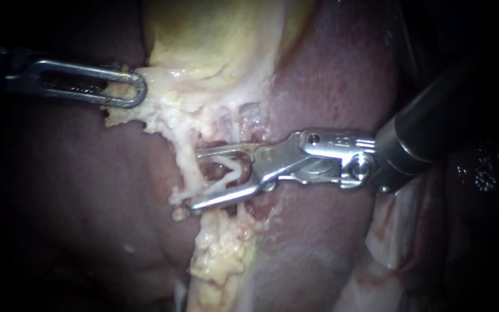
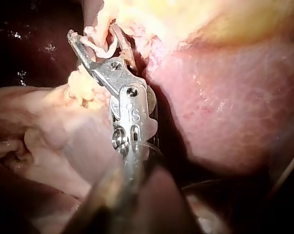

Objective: Clipping third clip left tube

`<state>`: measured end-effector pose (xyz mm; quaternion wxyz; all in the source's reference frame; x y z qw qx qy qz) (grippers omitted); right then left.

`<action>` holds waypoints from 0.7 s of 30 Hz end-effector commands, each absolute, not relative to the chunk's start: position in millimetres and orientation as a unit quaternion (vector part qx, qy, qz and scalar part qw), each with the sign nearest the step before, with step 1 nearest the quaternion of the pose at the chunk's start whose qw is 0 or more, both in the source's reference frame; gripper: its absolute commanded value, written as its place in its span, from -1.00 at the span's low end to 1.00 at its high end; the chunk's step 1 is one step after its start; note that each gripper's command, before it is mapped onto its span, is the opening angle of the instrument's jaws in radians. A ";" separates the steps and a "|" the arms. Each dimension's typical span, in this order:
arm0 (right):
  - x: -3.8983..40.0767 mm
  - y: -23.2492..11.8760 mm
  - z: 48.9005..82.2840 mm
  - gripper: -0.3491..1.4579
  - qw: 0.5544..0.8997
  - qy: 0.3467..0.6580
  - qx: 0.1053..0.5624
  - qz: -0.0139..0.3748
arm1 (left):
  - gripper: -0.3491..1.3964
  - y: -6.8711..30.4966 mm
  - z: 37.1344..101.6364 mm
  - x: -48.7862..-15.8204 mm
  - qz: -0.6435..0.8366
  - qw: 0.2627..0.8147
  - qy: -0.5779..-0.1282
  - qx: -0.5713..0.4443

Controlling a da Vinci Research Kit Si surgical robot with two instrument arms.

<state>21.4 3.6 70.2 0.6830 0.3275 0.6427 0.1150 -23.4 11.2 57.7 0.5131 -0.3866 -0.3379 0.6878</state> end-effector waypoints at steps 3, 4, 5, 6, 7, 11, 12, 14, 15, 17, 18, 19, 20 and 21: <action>22.4 3.6 70.2 -0.11 0.680 0.643 0.330 0.122 | -1.00 11.2 57.8 -23.5 0.688 0.512 -0.339 -0.386; 22.7 3.6 70.1 -0.11 0.679 0.643 0.331 0.125 | -1.00 11.1 57.8 -23.5 0.688 0.512 -0.339 -0.386; 23.0 3.6 70.1 -0.11 0.676 0.645 0.332 0.129 | -1.00 11.2 57.8 -23.5 0.688 0.512 -0.339 -0.386; 23.3 3.7 70.1 -0.11 0.673 0.646 0.334 0.132 | -1.00 11.1 57.8 -23.5 0.688 0.513 -0.339 -0.386; 23.5 3.7 70.0 -0.11 0.672 0.647 0.334 0.136 | -1.00 11.1 57.8 -23.5 0.688 0.513 -0.339 -0.386; 24.0 4.1 69.4 -0.11 0.667 0.649 0.333 0.149 | -1.00 11.1 57.8 -23.5 0.688 0.512 -0.339 -0.386; 24.0 4.3 69.2 -0.11 0.668 0.649 0.331 0.151 | -1.00 11.1 57.8 -23.5 0.688 0.512 -0.339 -0.386; 24.0 4.5 68.9 -0.11 0.668 0.649 0.331 0.153 | -1.00 11.1 57.8 -23.5 0.688 0.512 -0.339 -0.386; 23.9 4.5 68.6 -0.11 0.667 0.648 0.333 0.156 | -1.00 11.1 57.8 -23.5 0.688 0.513 -0.339 -0.386; 23.9 4.4 68.0 -0.12 0.667 0.646 0.335 0.159 | -1.00 11.1 57.8 -23.5 0.688 0.513 -0.339 -0.386; 23.9 4.3 67.7 -0.12 0.666 0.646 0.336 0.159 | -1.00 11.1 57.8 -23.5 0.688 0.513 -0.339 -0.386; 23.9 4.2 67.3 -0.12 0.666 0.645 0.338 0.161 | -1.00 11.1 57.8 -23.5 0.688 0.513 -0.339 -0.386; 23.9 4.1 66.8 -0.12 0.664 0.644 0.342 0.165 | -1.00 11.1 57.8 -23.5 0.688 0.513 -0.339 -0.386; 23.9 4.0 66.3 -0.12 0.664 0.644 0.343 0.165 | -1.00 11.1 57.9 -23.5 0.688 0.512 -0.339 -0.386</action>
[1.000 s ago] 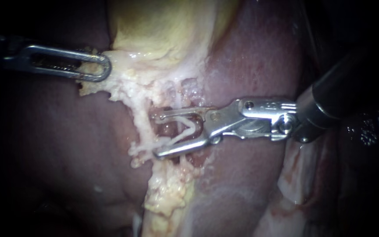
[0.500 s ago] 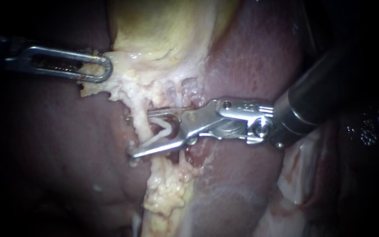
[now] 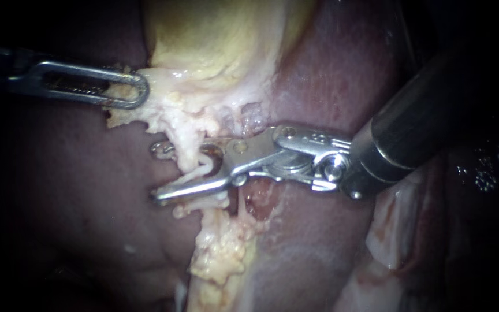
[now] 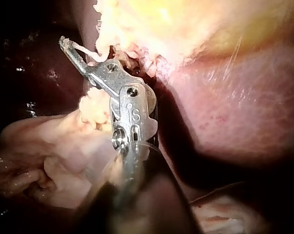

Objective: Clipping third clip left tube

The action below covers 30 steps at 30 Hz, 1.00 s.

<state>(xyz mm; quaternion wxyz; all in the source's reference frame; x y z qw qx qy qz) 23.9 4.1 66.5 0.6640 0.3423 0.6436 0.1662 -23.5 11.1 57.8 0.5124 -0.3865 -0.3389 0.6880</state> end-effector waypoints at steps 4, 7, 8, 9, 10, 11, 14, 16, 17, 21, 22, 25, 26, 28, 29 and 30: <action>23.6 3.6 64.2 -0.13 0.666 0.640 0.343 0.172 | -1.00 11.1 57.8 -23.5 0.688 0.512 -0.339 -0.386; 23.3 3.9 62.8 -0.13 0.675 0.631 0.338 0.179 | -1.00 11.1 57.9 -23.5 0.688 0.512 -0.339 -0.386; 23.2 4.0 62.5 -0.14 0.675 0.630 0.337 0.181 | -1.00 11.1 57.9 -23.5 0.688 0.512 -0.339 -0.386; 23.1 4.1 62.2 -0.14 0.676 0.630 0.336 0.183 | -1.00 11.1 57.9 -23.5 0.688 0.512 -0.339 -0.386; 23.0 4.2 62.0 -0.15 0.676 0.630 0.336 0.184 | -1.00 11.1 57.9 -23.5 0.688 0.512 -0.339 -0.386; 23.0 4.2 61.9 -0.16 0.676 0.629 0.335 0.186 | -1.00 11.1 57.9 -23.5 0.688 0.512 -0.339 -0.386; 23.0 4.2 61.7 -0.20 0.677 0.629 0.332 0.189 | -1.00 11.0 57.9 -23.5 0.688 0.512 -0.338 -0.386; 23.0 4.1 61.8 -0.27 0.678 0.628 0.330 0.190 | -1.00 11.1 58.0 -23.5 0.687 0.514 -0.340 -0.385; 23.0 4.1 61.8 -0.30 0.679 0.627 0.330 0.190 | -1.00 11.1 58.0 -23.5 0.687 0.514 -0.340 -0.385; 22.9 4.0 61.7 -0.49 0.681 0.626 0.330 0.190 | -1.00 11.0 58.0 -23.5 0.687 0.514 -0.339 -0.386; 22.8 4.0 61.7 -0.55 0.681 0.626 0.330 0.190 | -1.00 11.0 58.0 -23.5 0.686 0.514 -0.340 -0.387; 22.8 3.9 61.6 -0.67 0.681 0.626 0.329 0.191 | -1.00 11.0 58.0 -23.5 0.686 0.514 -0.340 -0.387; 22.8 3.9 61.6 -0.71 0.681 0.626 0.329 0.191 | -1.00 11.0 58.0 -23.5 0.686 0.514 -0.340 -0.387; 22.8 3.9 61.6 -0.79 0.681 0.626 0.329 0.191 | -1.00 11.0 58.1 -23.5 0.686 0.514 -0.339 -0.387; 22.8 3.8 61.6 -0.85 0.681 0.626 0.329 0.191 | -1.00 11.0 58.1 -23.5 0.686 0.514 -0.339 -0.387; 22.8 3.8 61.6 -0.89 0.681 0.626 0.329 0.191 | -1.00 11.0 58.1 -23.5 0.686 0.514 -0.339 -0.387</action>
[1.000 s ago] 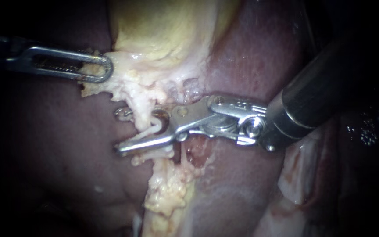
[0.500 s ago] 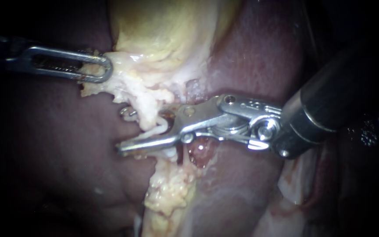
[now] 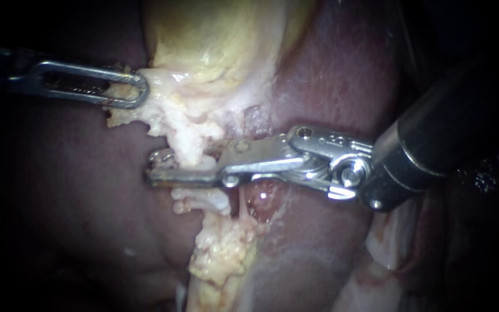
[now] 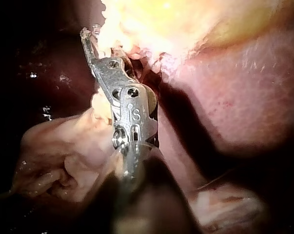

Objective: Clipping third clip left tube

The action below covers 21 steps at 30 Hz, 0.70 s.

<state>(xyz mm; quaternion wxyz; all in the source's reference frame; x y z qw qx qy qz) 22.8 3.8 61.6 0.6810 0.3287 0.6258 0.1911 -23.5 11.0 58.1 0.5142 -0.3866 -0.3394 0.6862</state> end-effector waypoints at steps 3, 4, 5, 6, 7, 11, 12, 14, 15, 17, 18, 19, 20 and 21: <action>22.6 3.7 61.6 -1.00 0.681 0.625 0.330 0.193 | -1.00 11.0 58.1 -23.5 0.686 0.514 -0.339 -0.387; 22.6 3.6 61.6 -1.00 0.681 0.625 0.330 0.193 | -1.00 11.0 58.1 -23.5 0.686 0.514 -0.339 -0.387; 22.5 3.6 61.6 -1.00 0.683 0.623 0.330 0.192 | -1.00 11.0 58.1 -23.5 0.686 0.514 -0.339 -0.387; 22.5 3.6 61.6 -1.00 0.685 0.621 0.330 0.191 | -1.00 11.0 58.1 -23.5 0.686 0.514 -0.340 -0.387; 22.5 3.6 61.6 -1.00 0.687 0.619 0.331 0.190 | -1.00 11.0 58.1 -23.5 0.686 0.514 -0.340 -0.387; 22.5 3.6 61.7 -1.00 0.687 0.619 0.330 0.190 | -1.00 11.0 58.1 -23.5 0.686 0.514 -0.340 -0.387; 22.5 3.6 61.7 -1.00 0.687 0.619 0.330 0.190 | -1.00 11.0 58.1 -23.5 0.686 0.514 -0.340 -0.387; 22.6 3.6 61.8 -1.00 0.687 0.619 0.331 0.189 | -1.00 11.0 58.1 -23.5 0.686 0.514 -0.340 -0.387; 22.6 3.6 61.8 -1.00 0.687 0.619 0.331 0.189 | -1.00 11.0 58.1 -23.5 0.686 0.514 -0.340 -0.387; 22.6 3.7 61.9 -1.00 0.686 0.619 0.332 0.188 | -1.00 11.0 58.1 -23.5 0.686 0.514 -0.340 -0.387; 22.7 3.8 61.9 -1.00 0.685 0.619 0.334 0.187 | -1.00 11.0 58.1 -23.5 0.686 0.514 -0.340 -0.387; 22.7 3.8 62.0 -1.00 0.684 0.620 0.338 0.183 | -1.00 11.0 58.1 -23.5 0.686 0.514 -0.340 -0.387; 22.7 3.9 62.2 -0.93 0.684 0.620 0.338 0.183 | -1.00 11.0 58.1 -23.5 0.686 0.514 -0.340 -0.387; 22.8 4.0 62.4 -0.70 0.684 0.620 0.338 0.184 | -1.00 11.0 58.1 -23.5 0.686 0.514 -0.339 -0.387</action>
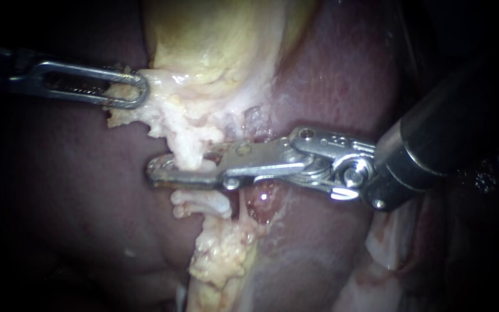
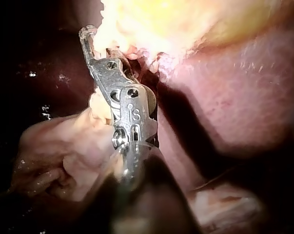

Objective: Clipping third clip left tube

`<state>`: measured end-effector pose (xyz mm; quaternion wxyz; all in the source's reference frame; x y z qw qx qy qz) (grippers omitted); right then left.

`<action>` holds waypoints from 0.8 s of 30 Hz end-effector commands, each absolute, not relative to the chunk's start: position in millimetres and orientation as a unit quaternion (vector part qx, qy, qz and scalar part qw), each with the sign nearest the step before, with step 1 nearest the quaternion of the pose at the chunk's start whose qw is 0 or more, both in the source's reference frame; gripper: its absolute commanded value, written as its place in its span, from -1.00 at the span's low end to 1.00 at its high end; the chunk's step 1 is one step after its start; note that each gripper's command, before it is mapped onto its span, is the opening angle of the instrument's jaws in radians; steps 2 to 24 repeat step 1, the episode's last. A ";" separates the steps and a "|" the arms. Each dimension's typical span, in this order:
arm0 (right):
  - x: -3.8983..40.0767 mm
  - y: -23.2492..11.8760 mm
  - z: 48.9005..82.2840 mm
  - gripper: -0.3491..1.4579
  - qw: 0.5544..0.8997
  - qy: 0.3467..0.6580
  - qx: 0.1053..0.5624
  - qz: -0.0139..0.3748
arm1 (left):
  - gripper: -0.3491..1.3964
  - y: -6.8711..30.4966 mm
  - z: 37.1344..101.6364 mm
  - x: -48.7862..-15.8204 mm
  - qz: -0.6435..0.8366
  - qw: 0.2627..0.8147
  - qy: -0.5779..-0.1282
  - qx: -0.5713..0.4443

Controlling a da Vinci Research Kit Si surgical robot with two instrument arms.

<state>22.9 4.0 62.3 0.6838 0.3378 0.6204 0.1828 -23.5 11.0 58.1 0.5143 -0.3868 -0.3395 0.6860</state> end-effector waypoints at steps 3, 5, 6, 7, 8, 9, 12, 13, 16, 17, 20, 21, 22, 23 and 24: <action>22.9 4.1 62.6 -0.50 0.685 0.620 0.335 0.186 | -1.00 11.0 58.1 -23.5 0.686 0.514 -0.339 -0.387; 22.9 4.1 62.6 -0.50 0.685 0.620 0.335 0.186 | -1.00 11.0 58.1 -23.5 0.686 0.514 -0.339 -0.387; 22.9 4.1 62.6 -0.50 0.685 0.620 0.335 0.186 | -1.00 11.0 58.1 -23.5 0.686 0.514 -0.339 -0.387; 22.9 4.1 62.6 -0.50 0.685 0.620 0.335 0.186 | -1.00 11.0 58.1 -23.5 0.686 0.514 -0.339 -0.387; 22.9 4.1 62.6 -0.50 0.685 0.620 0.335 0.186 | -1.00 11.0 58.1 -23.5 0.686 0.514 -0.339 -0.387; 22.9 4.1 62.6 -0.50 0.685 0.620 0.335 0.186 | -1.00 11.0 58.1 -23.5 0.686 0.514 -0.339 -0.387; 22.9 4.1 62.6 -0.50 0.685 0.620 0.335 0.186 | -1.00 11.0 58.1 -23.5 0.686 0.514 -0.339 -0.387; 22.9 4.1 62.6 -0.50 0.685 0.620 0.335 0.186 | -1.00 11.0 58.1 -23.5 0.686 0.514 -0.339 -0.387; 22.9 4.1 62.6 -0.50 0.685 0.620 0.335 0.186 | -1.00 11.0 58.1 -23.5 0.686 0.514 -0.339 -0.387; 22.9 4.1 62.6 -0.50 0.685 0.620 0.335 0.186 | -1.00 11.0 58.1 -23.5 0.686 0.514 -0.339 -0.387; 22.9 4.1 62.6 -0.50 0.685 0.620 0.335 0.186 | -1.00 11.0 58.1 -23.5 0.686 0.514 -0.339 -0.387; 22.9 4.1 62.6 -0.50 0.685 0.620 0.335 0.186 | -1.00 11.0 58.1 -23.5 0.686 0.514 -0.339 -0.387; 22.9 4.1 62.6 -0.50 0.685 0.620 0.335 0.186 | -1.00 11.0 58.1 -23.5 0.686 0.514 -0.339 -0.387; 22.9 4.1 62.6 -0.50 0.685 0.620 0.335 0.186 | -1.00 11.0 58.1 -23.5 0.686 0.514 -0.339 -0.387; 22.9 4.1 62.6 -0.50 0.685 0.620 0.335 0.186 | -1.00 11.0 58.1 -23.5 0.686 0.514 -0.339 -0.387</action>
